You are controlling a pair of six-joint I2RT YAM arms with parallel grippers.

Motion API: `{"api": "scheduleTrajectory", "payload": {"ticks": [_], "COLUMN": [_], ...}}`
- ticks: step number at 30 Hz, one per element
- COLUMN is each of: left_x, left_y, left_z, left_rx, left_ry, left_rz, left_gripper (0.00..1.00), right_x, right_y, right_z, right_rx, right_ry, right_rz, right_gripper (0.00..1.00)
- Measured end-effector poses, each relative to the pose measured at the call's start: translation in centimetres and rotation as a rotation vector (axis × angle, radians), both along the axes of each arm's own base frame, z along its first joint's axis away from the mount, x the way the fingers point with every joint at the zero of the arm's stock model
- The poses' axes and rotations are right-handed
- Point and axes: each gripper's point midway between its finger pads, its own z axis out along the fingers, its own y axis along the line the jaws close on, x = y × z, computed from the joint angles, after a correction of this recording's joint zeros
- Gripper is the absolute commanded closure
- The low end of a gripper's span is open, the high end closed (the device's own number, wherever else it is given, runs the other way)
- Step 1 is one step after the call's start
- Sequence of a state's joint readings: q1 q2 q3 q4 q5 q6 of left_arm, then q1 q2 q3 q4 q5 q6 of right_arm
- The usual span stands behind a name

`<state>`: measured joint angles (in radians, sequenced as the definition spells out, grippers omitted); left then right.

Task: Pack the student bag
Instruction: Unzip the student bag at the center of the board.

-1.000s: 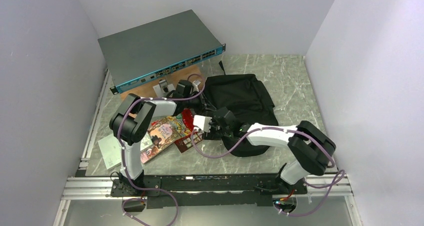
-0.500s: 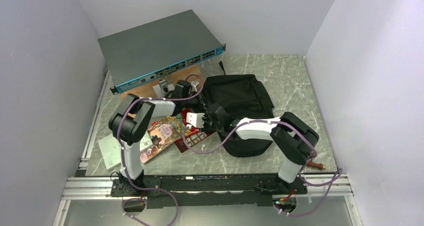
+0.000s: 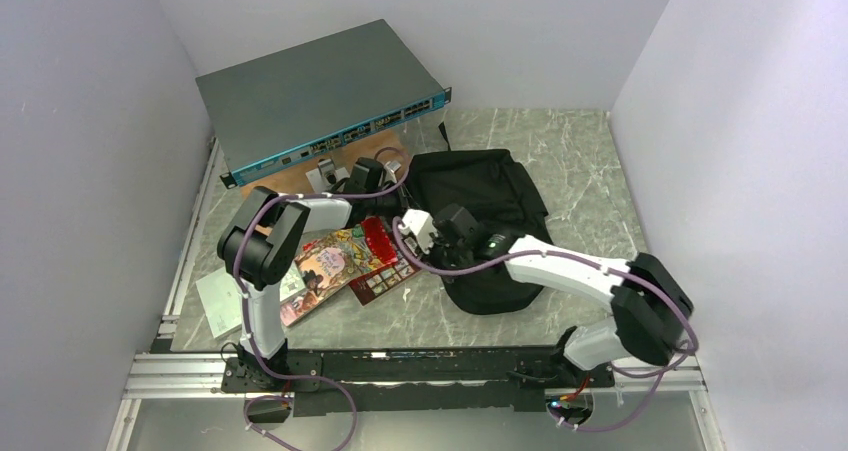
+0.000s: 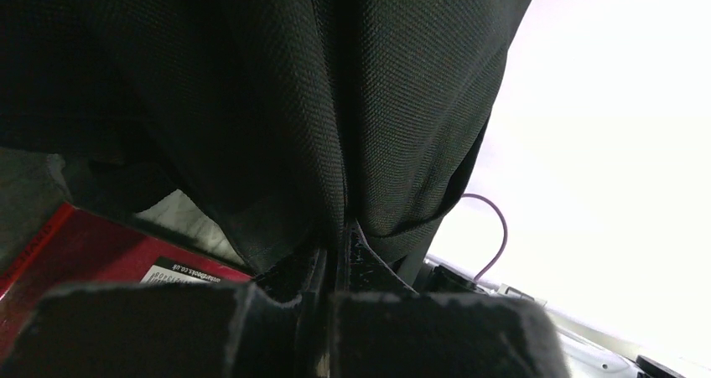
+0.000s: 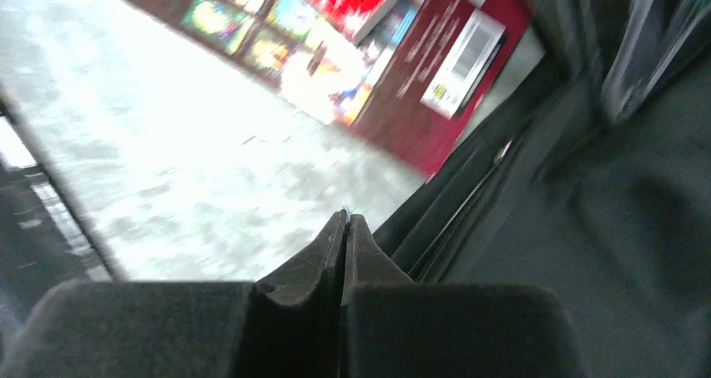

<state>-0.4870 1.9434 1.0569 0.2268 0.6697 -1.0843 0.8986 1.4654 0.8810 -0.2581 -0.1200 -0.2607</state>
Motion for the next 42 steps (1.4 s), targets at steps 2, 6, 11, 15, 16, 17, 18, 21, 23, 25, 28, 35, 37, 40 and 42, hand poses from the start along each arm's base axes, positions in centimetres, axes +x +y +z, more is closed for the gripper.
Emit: {"api": "scheduleTrajectory", "payload": {"ticks": [2, 6, 11, 15, 16, 17, 18, 21, 23, 25, 28, 35, 37, 40, 42], "left_x": [0.0, 0.0, -1.4, -1.6, -1.6, -1.5, -1.5, -1.4, -1.8, -2.3, -4.4, -12.0, -13.5, -14.5, -15.5], "left_y": [0.0, 0.1, -0.2, -0.3, -0.2, -0.2, -0.2, -0.2, 0.0, 0.4, 1.5, 5.0, 6.0, 6.2, 5.6], "left_z": [0.0, -0.1, -0.6, -0.9, -0.9, -0.8, -0.7, -0.6, -0.2, 0.9, 3.8, 5.9, 5.8, 8.3, 11.0], "left_rx": [0.005, 0.017, 0.030, 0.038, 0.039, 0.040, 0.042, 0.057, 0.079, 0.088, 0.072, 0.062, 0.111, 0.150, 0.155], "left_ry": [0.000, -0.003, 0.030, 0.039, 0.039, 0.037, 0.031, 0.015, -0.004, -0.050, -0.143, -0.363, -0.451, -0.678, -0.910], "left_rz": [-0.003, -0.012, -0.058, -0.071, -0.072, -0.075, -0.078, -0.091, -0.096, -0.098, -0.101, -0.158, -0.178, -0.218, -0.266], "left_gripper": [1.00, 1.00, 1.00, 1.00, 1.00, 0.97, 0.92, 0.65, 0.49, 0.39, 0.29, 0.08, 0.07, 0.05, 0.03], "right_x": [-1.9, -6.0, -8.4, -7.6, -7.2, -7.0, -6.7, -6.0, -5.5, -5.1, -4.6, -5.0, -5.3, -5.5, -5.6], "right_y": [-1.0, -3.2, -5.5, -7.3, -7.7, -7.9, -8.1, -8.3, -8.3, -8.3, -8.3, -8.8, -9.0, -9.4, -9.5], "right_z": [0.5, -0.6, -1.4, 1.2, 1.8, 2.1, 2.5, 2.8, 3.2, 3.7, 4.1, 3.3, 3.3, 3.7, 3.8], "right_rx": [0.039, 0.075, 0.119, 0.213, 0.244, 0.266, 0.289, 0.323, 0.338, 0.350, 0.358, 0.344, 0.355, 0.391, 0.403], "right_ry": [0.109, 0.357, 0.487, 0.431, 0.403, 0.384, 0.360, 0.302, 0.262, 0.226, 0.187, 0.193, 0.200, 0.199, 0.197], "right_rz": [-0.095, -0.294, -0.507, -0.681, -0.705, -0.716, -0.723, -0.719, -0.699, -0.677, -0.659, -0.664, -0.674, -0.684, -0.686], "right_gripper": [1.00, 1.00, 1.00, 1.00, 1.00, 1.00, 1.00, 1.00, 1.00, 1.00, 1.00, 1.00, 1.00, 1.00, 1.00]}}
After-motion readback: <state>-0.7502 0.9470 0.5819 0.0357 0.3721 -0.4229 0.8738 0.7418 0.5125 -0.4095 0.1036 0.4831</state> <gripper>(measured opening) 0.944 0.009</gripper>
